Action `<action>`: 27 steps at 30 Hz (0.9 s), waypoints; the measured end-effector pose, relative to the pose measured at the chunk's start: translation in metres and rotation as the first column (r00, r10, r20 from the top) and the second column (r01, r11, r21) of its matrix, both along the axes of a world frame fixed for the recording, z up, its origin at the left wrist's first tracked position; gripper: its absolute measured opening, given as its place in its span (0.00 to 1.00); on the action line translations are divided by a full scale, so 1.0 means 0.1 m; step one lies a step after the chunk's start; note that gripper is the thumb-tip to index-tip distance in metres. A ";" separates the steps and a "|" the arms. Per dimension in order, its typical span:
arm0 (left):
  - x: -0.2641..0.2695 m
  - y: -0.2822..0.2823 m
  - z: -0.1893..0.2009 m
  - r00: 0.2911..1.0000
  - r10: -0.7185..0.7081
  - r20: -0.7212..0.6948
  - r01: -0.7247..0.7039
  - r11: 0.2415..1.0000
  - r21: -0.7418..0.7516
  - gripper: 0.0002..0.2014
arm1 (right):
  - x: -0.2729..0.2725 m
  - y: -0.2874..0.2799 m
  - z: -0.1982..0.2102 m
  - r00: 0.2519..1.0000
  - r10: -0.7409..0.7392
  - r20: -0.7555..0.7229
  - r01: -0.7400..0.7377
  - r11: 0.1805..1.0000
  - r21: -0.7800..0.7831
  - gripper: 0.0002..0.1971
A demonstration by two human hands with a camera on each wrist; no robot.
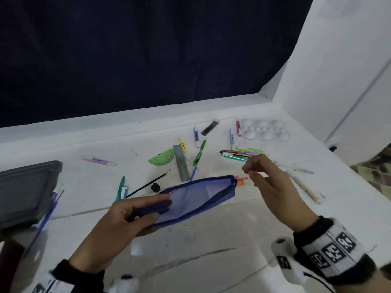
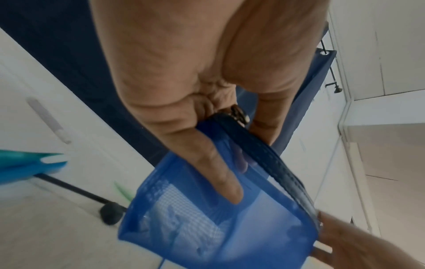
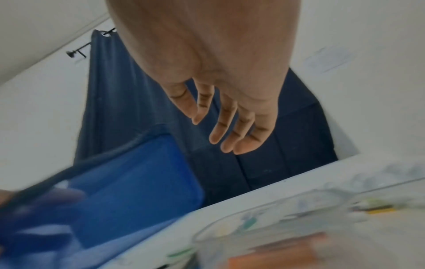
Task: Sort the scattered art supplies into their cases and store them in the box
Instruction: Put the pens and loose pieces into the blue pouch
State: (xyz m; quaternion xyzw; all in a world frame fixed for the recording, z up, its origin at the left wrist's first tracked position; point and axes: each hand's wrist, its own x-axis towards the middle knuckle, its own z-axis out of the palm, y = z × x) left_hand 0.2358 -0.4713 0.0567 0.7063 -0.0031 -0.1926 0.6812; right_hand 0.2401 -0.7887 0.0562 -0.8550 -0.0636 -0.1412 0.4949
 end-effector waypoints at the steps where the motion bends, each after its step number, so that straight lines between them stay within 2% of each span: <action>1: 0.02 -0.05 0.02 1.000 0.002 0.021 -0.002 1.000 -0.002 0.18 | 0.06 -0.15 -0.03 0.999 -0.034 -0.002 0.034 0.999 -0.035 0.08; 3: 0.06 -0.17 0.05 0.998 0.013 0.066 -0.013 1.000 0.007 0.17 | 0.18 -0.48 -0.14 0.996 -0.083 -0.024 0.078 0.980 -0.181 0.09; 5: 0.08 -0.33 0.07 0.995 0.030 0.100 -0.032 0.999 0.020 0.17 | 0.30 -0.79 -0.29 0.992 -0.099 -0.078 0.060 0.917 -0.395 0.12; 8: 0.08 -0.58 0.07 0.989 0.093 0.111 -0.094 0.996 -0.002 0.17 | 0.43 -1.08 -0.44 0.964 -0.049 -0.260 -0.127 0.776 -0.618 0.20; 11: 0.06 -0.87 0.04 0.980 0.157 0.119 -0.156 0.988 -0.018 0.17 | 0.52 -1.24 -0.57 0.912 0.017 -0.410 -0.327 0.633 -0.702 0.27; 14: 0.01 -1.14 0.00 0.973 0.179 0.143 -0.186 0.982 0.035 0.18 | 0.62 -1.32 -0.69 0.908 0.091 -0.408 -0.393 0.523 -0.757 0.19; 16: -0.02 -1.30 -0.04 0.966 0.206 0.154 -0.216 0.975 0.053 0.19 | 0.69 -1.37 -0.73 0.905 0.134 -0.405 -0.414 0.501 -0.760 0.14; 18: -0.05 -1.42 -0.06 0.959 0.243 0.146 -0.250 0.968 0.031 0.19 | 0.76 -1.41 -0.73 0.895 0.174 -0.410 -0.435 0.533 -0.725 0.11; 19: -0.07 -1.48 -0.06 0.955 0.261 0.141 -0.265 0.964 0.017 0.19 | 0.78 -1.43 -0.69 0.901 0.201 -0.384 -0.425 0.586 -0.690 0.07; 21: -0.11 -1.57 -0.05 0.947 0.282 0.153 -0.286 0.958 0.010 0.20 | 0.81 -1.49 -0.57 0.947 0.236 -0.220 -0.322 0.745 -0.584 0.02; 23: -0.14 -1.65 -0.03 0.940 0.293 0.175 -0.300 0.954 0.011 0.20 | 0.82 -1.51 -0.35 0.978 0.209 -0.017 -0.195 0.881 -0.431 0.02; 25: -0.15 -1.73 -0.02 0.935 0.297 0.194 -0.307 0.952 0.023 0.22 | 0.81 -1.49 -0.12 0.970 0.222 0.094 -0.188 0.941 -0.280 0.05; 27: -0.15 -1.80 -0.01 0.937 0.285 0.203 -0.299 0.953 0.041 0.23 | 0.76 -1.43 0.07 0.942 0.314 0.121 -0.294 0.943 -0.156 0.05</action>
